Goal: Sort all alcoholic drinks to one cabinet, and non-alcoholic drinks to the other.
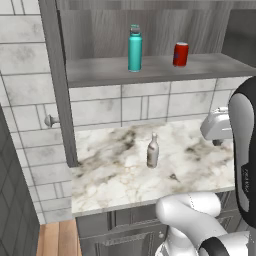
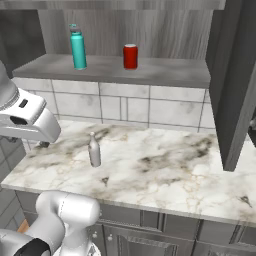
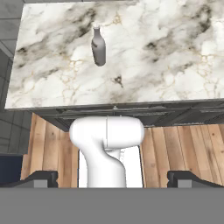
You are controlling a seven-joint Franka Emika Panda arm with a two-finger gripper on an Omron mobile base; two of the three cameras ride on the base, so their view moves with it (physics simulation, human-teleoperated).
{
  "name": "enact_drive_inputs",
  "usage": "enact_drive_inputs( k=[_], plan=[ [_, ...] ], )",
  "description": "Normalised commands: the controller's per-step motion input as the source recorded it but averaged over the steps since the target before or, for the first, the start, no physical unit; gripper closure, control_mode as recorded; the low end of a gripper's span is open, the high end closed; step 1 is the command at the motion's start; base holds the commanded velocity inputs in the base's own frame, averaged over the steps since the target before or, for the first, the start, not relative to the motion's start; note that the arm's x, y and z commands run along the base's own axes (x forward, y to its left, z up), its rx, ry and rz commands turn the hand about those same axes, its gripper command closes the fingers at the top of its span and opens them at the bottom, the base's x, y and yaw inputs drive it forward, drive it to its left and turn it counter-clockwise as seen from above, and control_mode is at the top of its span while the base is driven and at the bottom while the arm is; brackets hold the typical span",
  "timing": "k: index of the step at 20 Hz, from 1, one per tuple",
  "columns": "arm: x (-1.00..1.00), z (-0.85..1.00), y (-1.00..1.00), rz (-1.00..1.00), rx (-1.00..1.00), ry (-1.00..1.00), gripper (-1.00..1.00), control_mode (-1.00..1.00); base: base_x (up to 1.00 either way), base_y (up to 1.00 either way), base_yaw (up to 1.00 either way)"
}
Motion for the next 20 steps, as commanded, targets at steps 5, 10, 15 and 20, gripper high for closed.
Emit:
enact_drive_inputs(
  k=[5, 10, 15, 20],
  plan=[
    [0.00, 0.00, 0.00, 0.00, 0.00, 0.00, -1.00, 1.00, 0.88, 0.27, 0.00],
    [0.26, 0.00, -0.06, 0.07, 0.02, 0.03, -1.00, -1.00, 0.24, 0.01, 0.00],
    [0.51, -0.12, -0.39, 0.29, 0.19, 0.01, -1.00, -1.00, 0.00, 0.00, 0.00],
    [0.71, -0.32, -0.20, 0.36, 0.19, 0.00, -1.00, -1.00, 0.00, 0.00, 0.00]
  ],
)
